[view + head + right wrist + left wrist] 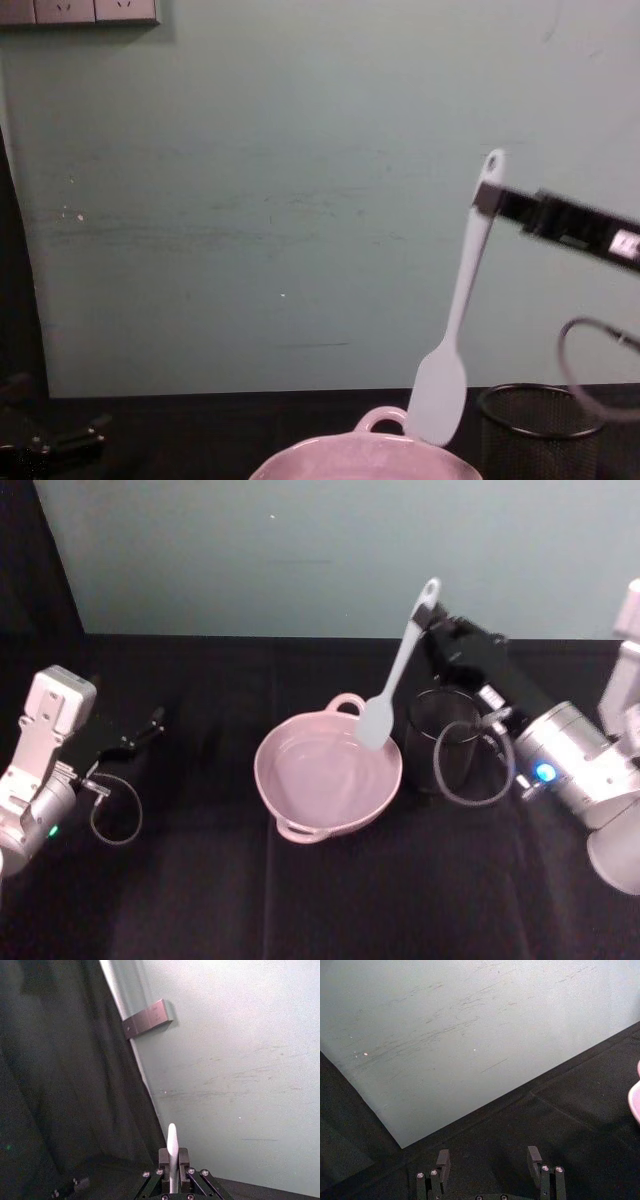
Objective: Use the one hand to pick up the spoon and stir the clear water in the bowl.
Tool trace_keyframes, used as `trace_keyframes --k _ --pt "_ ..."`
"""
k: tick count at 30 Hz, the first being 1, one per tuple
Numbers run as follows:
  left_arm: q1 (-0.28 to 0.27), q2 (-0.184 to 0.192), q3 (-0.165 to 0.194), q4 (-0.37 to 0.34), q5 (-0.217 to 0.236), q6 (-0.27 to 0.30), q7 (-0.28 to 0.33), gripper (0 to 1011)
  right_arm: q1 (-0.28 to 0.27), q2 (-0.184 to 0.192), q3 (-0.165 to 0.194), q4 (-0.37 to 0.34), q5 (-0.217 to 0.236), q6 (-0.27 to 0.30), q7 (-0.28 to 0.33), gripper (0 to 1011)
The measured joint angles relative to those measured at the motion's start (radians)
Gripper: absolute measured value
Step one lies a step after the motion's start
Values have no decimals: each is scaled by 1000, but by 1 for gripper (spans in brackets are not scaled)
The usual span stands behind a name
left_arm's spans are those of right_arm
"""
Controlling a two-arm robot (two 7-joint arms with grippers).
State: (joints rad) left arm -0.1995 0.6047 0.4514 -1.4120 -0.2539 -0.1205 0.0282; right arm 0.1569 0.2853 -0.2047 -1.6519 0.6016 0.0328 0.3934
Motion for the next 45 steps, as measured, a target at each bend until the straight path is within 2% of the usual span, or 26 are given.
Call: trace_keyframes --k 1,4,7,8,13,18,29,45 --pt "0 0 0 0 0 0 0 1011 0 0 0 0 0 0 0 112" --pt "0 0 0 0 0 0 0 1011 6 13 38 -28 69 60 -18 112" --pt "0 0 0 0 0 0 0 1011 11 25 66 -43 111 90 -32 112" --pt "0 0 0 0 0 0 0 1011 11 25 66 -43 111 90 -32 112" --pt "0 0 0 0 0 0 0 1011 24 49 115 -51 188 140 -53 112" --pt "0 0 0 0 0 0 0 1011 40 62 129 -21 218 156 -65 112" --pt "0 0 0 0 0 0 0 1011 65 89 127 71 249 143 -68 112" --pt "0 0 0 0 0 0 0 1011 81 110 56 172 259 104 -39 112"
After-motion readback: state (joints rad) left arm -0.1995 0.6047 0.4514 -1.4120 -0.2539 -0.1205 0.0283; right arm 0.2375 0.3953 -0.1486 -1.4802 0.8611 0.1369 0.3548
